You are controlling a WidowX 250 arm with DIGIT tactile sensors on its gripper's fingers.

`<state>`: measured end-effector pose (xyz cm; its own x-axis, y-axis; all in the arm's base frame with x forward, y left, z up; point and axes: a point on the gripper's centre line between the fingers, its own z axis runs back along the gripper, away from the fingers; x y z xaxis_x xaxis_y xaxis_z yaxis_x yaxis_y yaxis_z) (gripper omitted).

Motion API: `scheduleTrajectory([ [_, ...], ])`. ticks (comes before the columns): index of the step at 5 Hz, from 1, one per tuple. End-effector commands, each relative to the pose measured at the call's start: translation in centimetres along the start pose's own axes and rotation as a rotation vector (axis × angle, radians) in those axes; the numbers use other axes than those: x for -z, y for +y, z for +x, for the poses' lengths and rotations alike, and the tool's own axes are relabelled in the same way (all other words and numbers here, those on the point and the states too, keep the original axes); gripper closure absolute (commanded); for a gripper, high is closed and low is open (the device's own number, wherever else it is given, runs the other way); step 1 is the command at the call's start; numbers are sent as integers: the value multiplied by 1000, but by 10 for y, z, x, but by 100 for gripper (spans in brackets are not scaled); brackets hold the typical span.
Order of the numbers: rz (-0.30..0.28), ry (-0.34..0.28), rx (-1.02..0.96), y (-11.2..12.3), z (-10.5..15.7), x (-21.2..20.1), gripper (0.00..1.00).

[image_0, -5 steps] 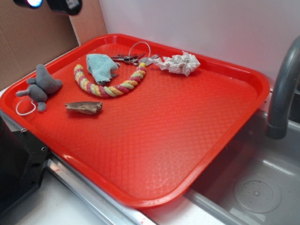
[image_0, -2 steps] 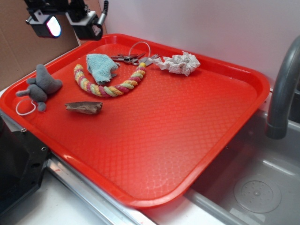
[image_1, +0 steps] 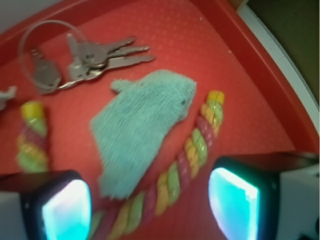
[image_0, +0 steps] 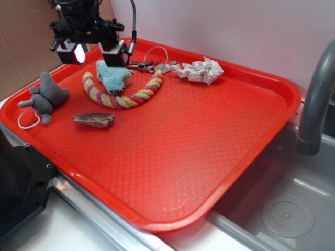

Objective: Grab the blue cloth.

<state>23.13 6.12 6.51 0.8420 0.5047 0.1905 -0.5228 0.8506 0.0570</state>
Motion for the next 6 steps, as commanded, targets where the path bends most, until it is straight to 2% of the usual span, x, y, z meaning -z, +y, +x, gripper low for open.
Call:
scheduleTrajectory([
  [1, 52, -49, 47, -11, 19, 27, 0],
  [2, 75, -43, 82, -15, 25, 38, 0],
  [3, 77, -52, 69, -13, 26, 43, 97],
  [5, 68, -26, 94, -11, 23, 40, 100],
  [6, 103, 37, 187, -12, 16, 12, 100],
])
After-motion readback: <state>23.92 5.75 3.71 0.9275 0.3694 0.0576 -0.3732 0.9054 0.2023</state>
